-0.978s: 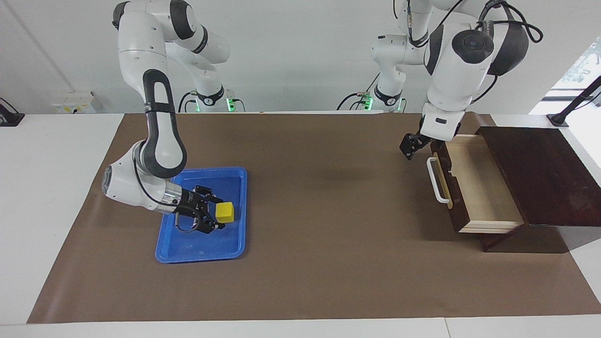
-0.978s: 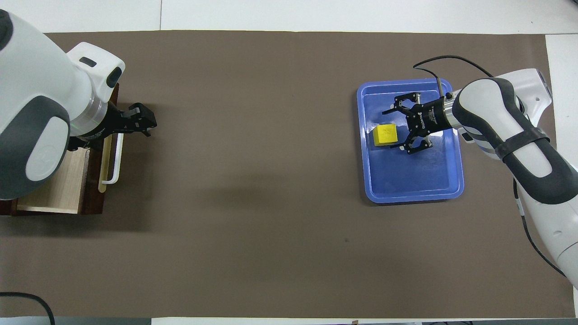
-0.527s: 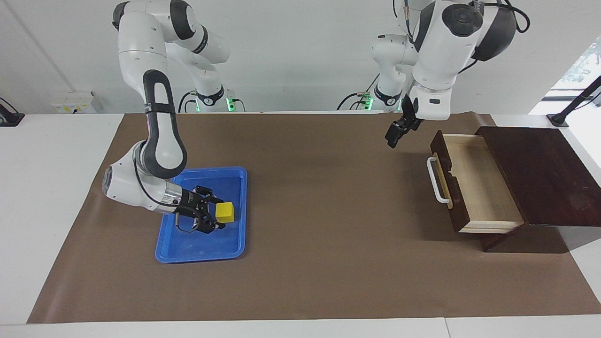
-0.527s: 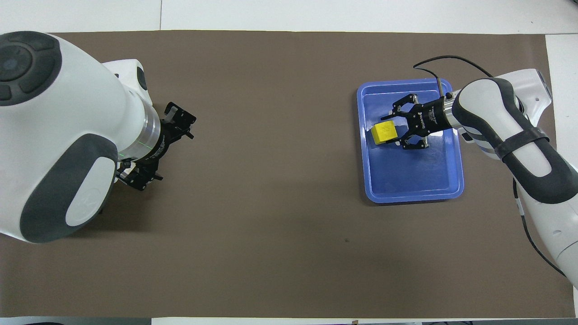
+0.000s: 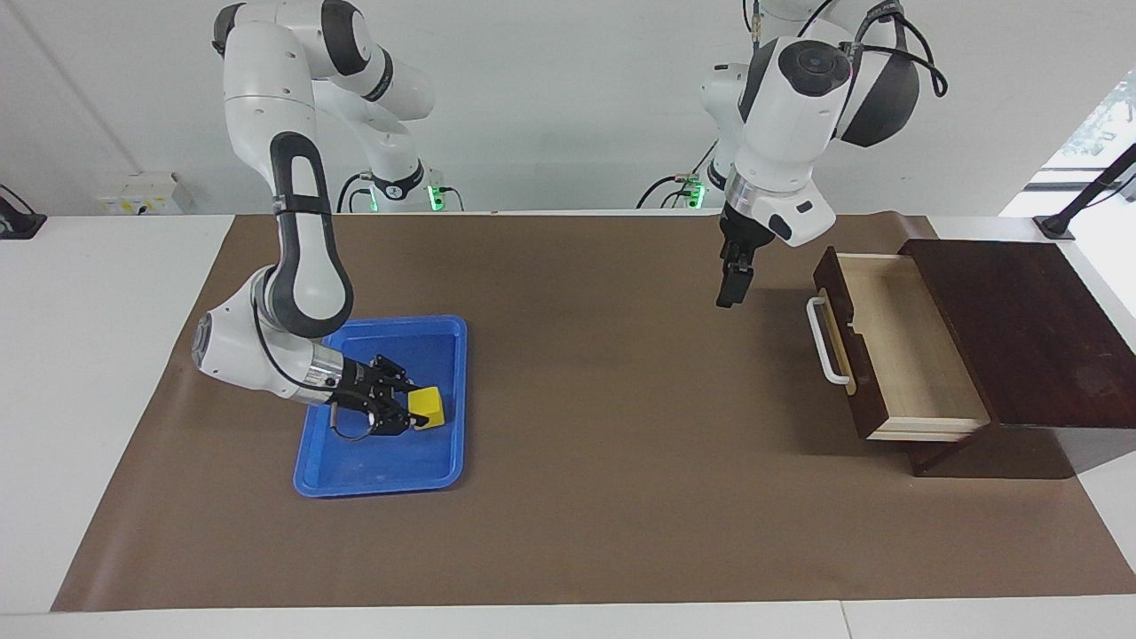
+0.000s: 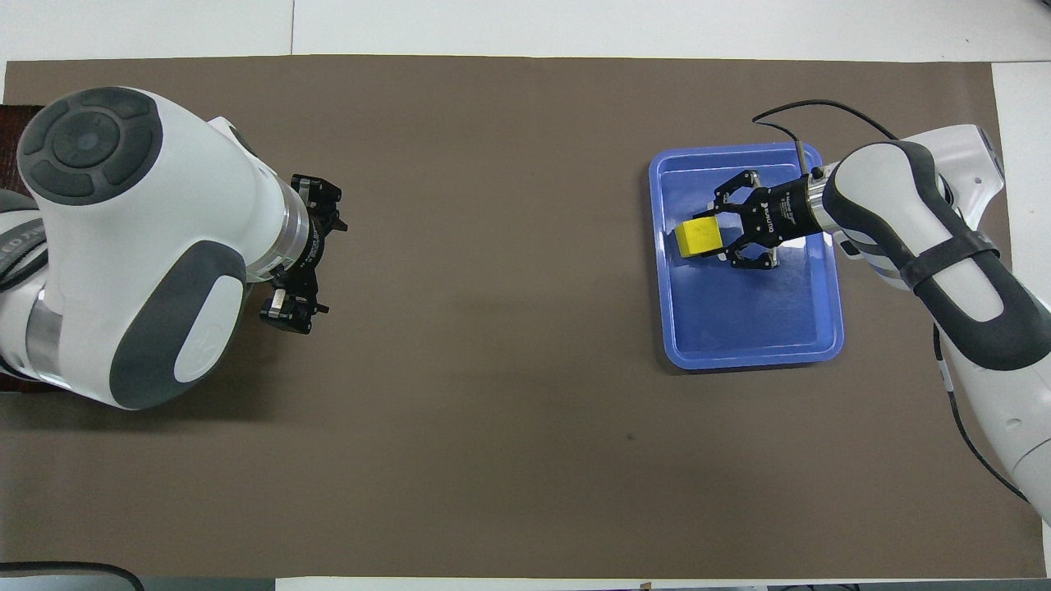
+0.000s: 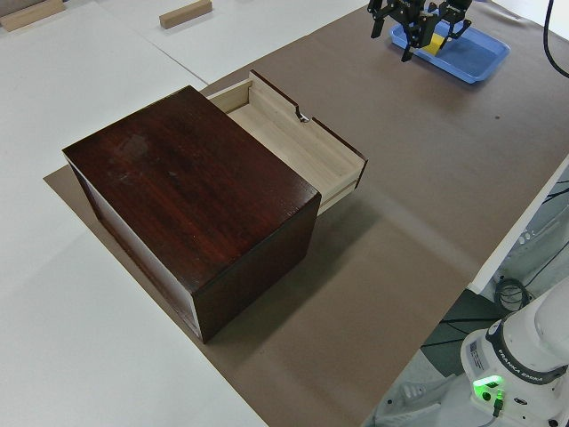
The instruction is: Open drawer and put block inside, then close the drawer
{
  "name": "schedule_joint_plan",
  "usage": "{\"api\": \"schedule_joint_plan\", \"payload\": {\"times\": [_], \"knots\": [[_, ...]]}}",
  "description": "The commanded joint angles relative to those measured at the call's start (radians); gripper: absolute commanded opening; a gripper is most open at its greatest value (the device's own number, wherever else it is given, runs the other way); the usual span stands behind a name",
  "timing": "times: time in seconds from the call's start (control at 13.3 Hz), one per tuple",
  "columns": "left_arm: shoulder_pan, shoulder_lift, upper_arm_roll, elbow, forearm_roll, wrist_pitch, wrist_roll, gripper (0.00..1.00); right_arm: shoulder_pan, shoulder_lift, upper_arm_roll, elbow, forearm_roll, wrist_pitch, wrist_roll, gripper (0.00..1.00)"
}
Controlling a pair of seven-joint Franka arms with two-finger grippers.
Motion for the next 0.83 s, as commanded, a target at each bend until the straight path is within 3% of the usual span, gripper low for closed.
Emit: {"api": "schedule_joint_plan", "payload": {"times": [0.0, 0.38, 0.75], "knots": [[0.004, 0.012, 0.001, -0.012, -0.009, 0.034, -0.065, 1.0, -0.007, -0.004, 0.002, 0.028, 0.01, -0.013, -0.027, 0.0], [0.003, 0.014, 0.001, -0.027, -0.008, 0.051, -0.11, 1.0, 0.011, -0.038, 0.003, 0.132, -0.049, -0.152, 0.048, 0.0], [0.003, 0.015, 0.001, -0.032, -0.006, 0.075, -0.183, 1.0, 0.18, -0.081, 0.002, 0.192, -0.073, -0.148, 0.33, 0.0]]}}
